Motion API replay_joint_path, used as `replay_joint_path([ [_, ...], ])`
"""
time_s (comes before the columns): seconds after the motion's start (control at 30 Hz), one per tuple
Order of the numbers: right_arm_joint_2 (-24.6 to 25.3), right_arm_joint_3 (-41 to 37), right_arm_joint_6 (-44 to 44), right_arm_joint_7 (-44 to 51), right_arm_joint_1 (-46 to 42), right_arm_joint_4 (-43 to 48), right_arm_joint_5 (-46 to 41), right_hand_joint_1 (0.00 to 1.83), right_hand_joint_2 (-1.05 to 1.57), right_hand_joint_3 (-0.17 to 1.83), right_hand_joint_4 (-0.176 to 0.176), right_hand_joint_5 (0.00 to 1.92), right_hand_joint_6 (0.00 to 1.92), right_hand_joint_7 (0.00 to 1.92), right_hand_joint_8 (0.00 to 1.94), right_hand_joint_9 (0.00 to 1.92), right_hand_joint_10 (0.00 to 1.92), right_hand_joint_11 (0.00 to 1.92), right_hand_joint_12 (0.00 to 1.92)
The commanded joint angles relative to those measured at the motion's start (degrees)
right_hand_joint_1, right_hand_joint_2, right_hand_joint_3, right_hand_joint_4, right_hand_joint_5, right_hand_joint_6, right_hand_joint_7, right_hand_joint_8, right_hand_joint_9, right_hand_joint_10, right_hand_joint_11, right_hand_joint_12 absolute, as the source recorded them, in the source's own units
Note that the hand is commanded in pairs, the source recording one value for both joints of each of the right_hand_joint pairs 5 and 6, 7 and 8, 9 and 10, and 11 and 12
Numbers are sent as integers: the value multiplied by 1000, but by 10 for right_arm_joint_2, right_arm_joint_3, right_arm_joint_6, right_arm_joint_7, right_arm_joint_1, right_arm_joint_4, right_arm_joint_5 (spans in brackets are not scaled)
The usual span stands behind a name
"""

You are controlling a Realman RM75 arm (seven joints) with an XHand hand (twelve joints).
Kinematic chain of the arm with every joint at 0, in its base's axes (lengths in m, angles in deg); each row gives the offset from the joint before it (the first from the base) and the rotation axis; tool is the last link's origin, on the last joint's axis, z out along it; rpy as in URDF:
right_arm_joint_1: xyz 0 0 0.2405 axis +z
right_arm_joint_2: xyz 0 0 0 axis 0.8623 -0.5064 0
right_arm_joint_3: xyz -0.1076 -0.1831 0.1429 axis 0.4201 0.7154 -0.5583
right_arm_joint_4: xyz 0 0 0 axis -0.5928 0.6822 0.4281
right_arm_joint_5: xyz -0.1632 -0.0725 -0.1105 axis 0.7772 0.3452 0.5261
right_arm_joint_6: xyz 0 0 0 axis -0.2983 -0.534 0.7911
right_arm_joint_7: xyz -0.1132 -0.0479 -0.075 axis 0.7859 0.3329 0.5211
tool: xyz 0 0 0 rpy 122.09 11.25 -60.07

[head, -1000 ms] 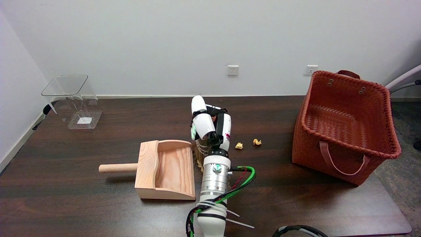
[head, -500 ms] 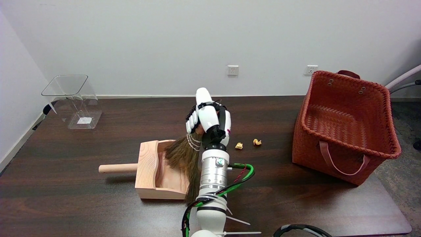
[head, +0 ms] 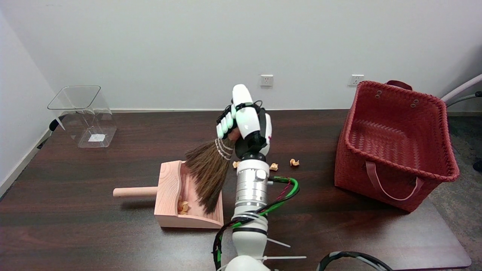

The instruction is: Sweep the paper balls into the dustpan.

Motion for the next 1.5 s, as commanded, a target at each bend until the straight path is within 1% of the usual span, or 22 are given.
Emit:
replay_joint_path([
  [0.03, -87, -5, -6, 164, -42, 161, 19, 740, 1571, 221, 0, 1920, 1920, 1920, 1920, 1920, 1920, 1920, 1920],
  [0.13, -111, -10, 0, 164, -42, 163, 27, 744, 1571, 216, 0, 1920, 1920, 1920, 1920, 1920, 1920, 1920, 1920],
  [0.5, -238, -56, -1, 164, -15, 150, 41, 782, 1571, 179, 0, 1920, 1920, 1920, 1920, 1920, 1920, 1920, 1920],
  [0.67, -290, -84, -27, 164, -8, 137, 37, 809, 1571, 247, 0, 1920, 1920, 1920, 1920, 1920, 1920, 1920, 1920],
  [0.8, -304, -115, -59, 166, -8, 114, 38, 818, 1571, 296, 0, 1920, 1920, 1920, 1920, 1920, 1920, 1920, 1920],
  [1.03, -305, -149, -100, 164, -5, 80, 41, 834, 1571, 386, 0, 1920, 1920, 1920, 1920, 1920, 1920, 1920, 1920],
  [1.27, -305, -156, -117, 164, 4, 20, 41, 834, 1571, 433, 0, 1920, 1920, 1920, 1920, 1920, 1920, 1920, 1920],
  [1.5, -307, -145, -122, 159, 21, -42, 42, 826, 1571, 466, 0, 1920, 1920, 1920, 1920, 1920, 1920, 1920, 1920],
])
